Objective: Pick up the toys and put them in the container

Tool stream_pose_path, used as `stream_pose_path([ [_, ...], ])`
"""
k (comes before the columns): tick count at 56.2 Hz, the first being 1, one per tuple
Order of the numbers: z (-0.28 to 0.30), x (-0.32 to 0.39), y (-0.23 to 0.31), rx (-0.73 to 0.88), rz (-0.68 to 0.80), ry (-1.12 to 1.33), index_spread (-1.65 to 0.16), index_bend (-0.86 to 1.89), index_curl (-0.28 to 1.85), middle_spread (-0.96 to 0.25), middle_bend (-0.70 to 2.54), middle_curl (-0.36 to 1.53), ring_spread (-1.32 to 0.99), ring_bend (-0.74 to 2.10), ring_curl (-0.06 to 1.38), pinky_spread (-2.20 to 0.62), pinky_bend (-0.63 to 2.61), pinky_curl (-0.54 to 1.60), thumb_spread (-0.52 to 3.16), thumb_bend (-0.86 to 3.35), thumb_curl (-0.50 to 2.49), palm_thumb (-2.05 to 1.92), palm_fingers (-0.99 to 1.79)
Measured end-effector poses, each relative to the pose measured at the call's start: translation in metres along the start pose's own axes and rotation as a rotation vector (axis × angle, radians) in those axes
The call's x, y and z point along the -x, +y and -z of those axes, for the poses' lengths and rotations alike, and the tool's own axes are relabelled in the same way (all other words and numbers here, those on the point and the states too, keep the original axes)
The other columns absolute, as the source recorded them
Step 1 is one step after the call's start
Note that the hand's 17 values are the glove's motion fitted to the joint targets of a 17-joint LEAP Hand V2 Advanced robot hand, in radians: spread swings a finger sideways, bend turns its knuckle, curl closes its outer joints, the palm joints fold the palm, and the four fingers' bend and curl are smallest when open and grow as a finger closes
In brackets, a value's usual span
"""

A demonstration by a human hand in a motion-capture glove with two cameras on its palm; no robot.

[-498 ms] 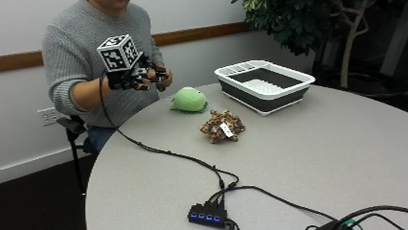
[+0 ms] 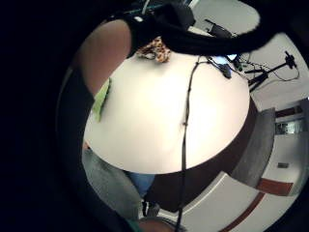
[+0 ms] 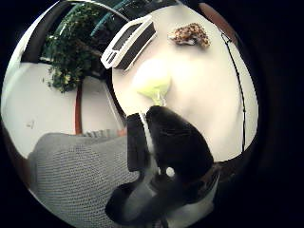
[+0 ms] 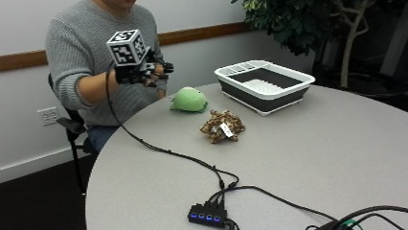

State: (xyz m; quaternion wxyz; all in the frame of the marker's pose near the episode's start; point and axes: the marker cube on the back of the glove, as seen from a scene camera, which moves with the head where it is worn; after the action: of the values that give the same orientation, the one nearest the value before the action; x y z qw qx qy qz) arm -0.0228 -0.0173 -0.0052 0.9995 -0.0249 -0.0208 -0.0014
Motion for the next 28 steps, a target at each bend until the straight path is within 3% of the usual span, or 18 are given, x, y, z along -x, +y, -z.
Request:
stream_pose_path([
  [5, 0.006, 0.034, -0.046, 0.051, 0.161, -0.048, -0.30, 0.16, 0.25, -0.11, 0.14, 0.16, -0.08, 0.21, 0.13, 0.06, 0.73, 0.28, 1.36, -0.05, 0.07, -0.08, -0.06],
  [11, 0.005, 0.082, -0.101, 0.078, 0.276, 0.070, -0.30, 0.16, 0.26, -0.11, 0.13, 0.17, -0.08, 0.23, 0.15, 0.06, 0.78, 0.30, 1.34, -0.05, 0.08, -0.09, -0.09],
  [18, -0.008, 0.107, -0.124, 0.065, 0.314, 0.094, -0.31, 0.15, 0.27, -0.11, 0.13, 0.17, -0.08, 0.24, 0.18, 0.06, 0.81, 0.32, 1.32, -0.06, 0.09, -0.10, -0.12],
  [28, -0.105, 0.101, -0.114, 0.248, 0.239, 0.189, -0.32, 0.18, 0.29, -0.11, 0.12, 0.18, -0.08, 0.22, 0.20, 0.06, 0.83, 0.33, 1.31, -0.05, 0.10, -0.08, -0.10],
])
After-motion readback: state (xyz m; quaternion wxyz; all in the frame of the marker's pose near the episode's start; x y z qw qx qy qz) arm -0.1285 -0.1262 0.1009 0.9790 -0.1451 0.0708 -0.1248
